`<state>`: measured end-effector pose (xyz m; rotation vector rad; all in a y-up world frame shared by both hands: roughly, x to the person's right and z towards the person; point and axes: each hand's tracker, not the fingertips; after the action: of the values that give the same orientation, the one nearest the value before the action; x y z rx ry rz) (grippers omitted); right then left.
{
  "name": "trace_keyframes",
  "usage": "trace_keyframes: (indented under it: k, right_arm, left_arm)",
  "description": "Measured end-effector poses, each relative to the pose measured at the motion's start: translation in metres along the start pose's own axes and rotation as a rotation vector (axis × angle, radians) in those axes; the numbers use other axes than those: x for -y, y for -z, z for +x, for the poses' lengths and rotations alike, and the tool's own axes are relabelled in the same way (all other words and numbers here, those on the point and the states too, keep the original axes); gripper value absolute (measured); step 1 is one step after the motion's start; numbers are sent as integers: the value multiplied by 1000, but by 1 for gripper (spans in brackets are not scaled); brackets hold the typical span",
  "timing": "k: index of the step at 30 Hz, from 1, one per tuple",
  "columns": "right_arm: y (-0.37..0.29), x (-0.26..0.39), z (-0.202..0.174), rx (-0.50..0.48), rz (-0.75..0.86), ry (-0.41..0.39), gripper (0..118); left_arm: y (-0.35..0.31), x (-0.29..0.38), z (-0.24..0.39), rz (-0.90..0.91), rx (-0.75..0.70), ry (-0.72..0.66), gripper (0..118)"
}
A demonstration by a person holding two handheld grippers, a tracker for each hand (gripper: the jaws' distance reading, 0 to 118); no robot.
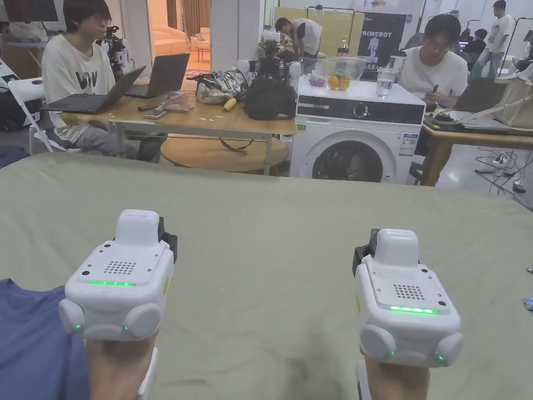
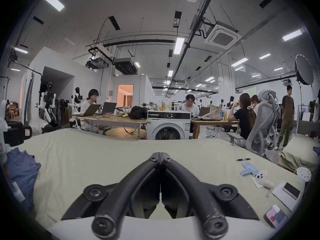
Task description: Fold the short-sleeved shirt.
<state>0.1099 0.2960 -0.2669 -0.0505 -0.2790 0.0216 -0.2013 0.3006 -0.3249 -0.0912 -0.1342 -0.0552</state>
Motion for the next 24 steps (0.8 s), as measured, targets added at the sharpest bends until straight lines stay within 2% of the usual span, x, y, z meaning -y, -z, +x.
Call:
trace_keyframes:
  k: [6,10,15,19,24]
  right_arm:
    - [7,2,-15,-25,-51,28,0]
    - [11,3,-36,-78,-87,34,0]
    - [9,1,-86,-177,-101,26,0]
    - [9,2,-131,-267,-133,17,0]
    - [9,12,-170,-353,-184,11,0]
  left_arm:
    - [-3,-4,-27,-78,-51,-31,0]
    - [-11,-6,-60,-136,-105,-25,0]
    - [-29,-2,-113,-251,-213,-15,0]
    - [-44,7,-165,-360,-294,-88,0]
    - [-53,23,-228,-548,-313,-164,0]
